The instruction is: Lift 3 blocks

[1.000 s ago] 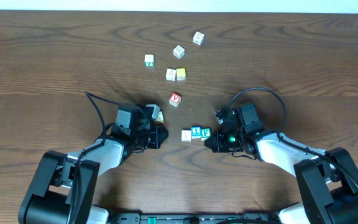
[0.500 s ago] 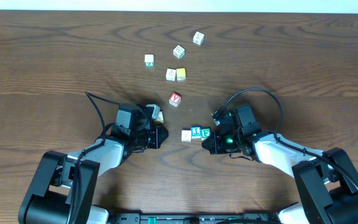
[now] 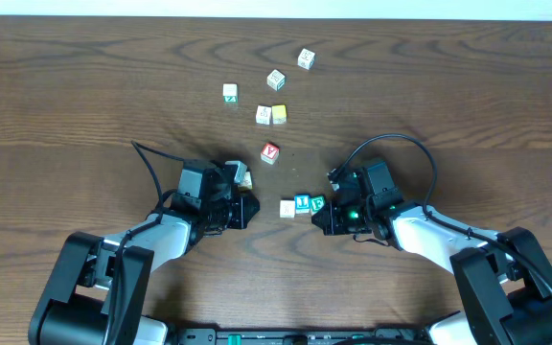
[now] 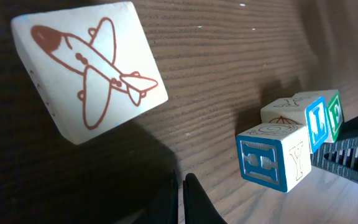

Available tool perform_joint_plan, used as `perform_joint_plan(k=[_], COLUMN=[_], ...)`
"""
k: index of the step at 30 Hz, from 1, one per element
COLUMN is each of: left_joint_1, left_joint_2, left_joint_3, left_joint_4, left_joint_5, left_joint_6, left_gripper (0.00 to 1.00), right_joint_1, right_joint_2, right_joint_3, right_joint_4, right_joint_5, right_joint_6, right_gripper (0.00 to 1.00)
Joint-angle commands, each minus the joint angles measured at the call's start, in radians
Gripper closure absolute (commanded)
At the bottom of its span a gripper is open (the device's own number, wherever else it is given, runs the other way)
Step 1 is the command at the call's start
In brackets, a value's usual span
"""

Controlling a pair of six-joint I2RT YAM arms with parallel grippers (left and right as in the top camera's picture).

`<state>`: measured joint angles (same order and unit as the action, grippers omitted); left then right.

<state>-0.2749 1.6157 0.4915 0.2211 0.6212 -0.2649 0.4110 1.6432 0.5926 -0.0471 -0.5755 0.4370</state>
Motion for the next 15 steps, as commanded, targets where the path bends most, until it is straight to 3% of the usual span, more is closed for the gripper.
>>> perform_joint_plan(k=[1,15], left_joint_1=[0.007,0.007], left_joint_2=[0.006,0.006], left_joint_3=[0.010,0.010], left_joint_4=[-0.006,-0.007], left_joint_5=[-0.039,-0.039], left_joint_6=[0.002,0.002], left_gripper=[0.93,0.93], right_joint_1=[0.010,0.010], right_joint_2=[0.009,0.009], right_joint_3=[-0.006,-0.006], right_joint_4=[0.012,-0.051], right_joint_5=[-0.002,0.002], right_joint_6=[0.004,-0.006], right_gripper=[0.99,0.99])
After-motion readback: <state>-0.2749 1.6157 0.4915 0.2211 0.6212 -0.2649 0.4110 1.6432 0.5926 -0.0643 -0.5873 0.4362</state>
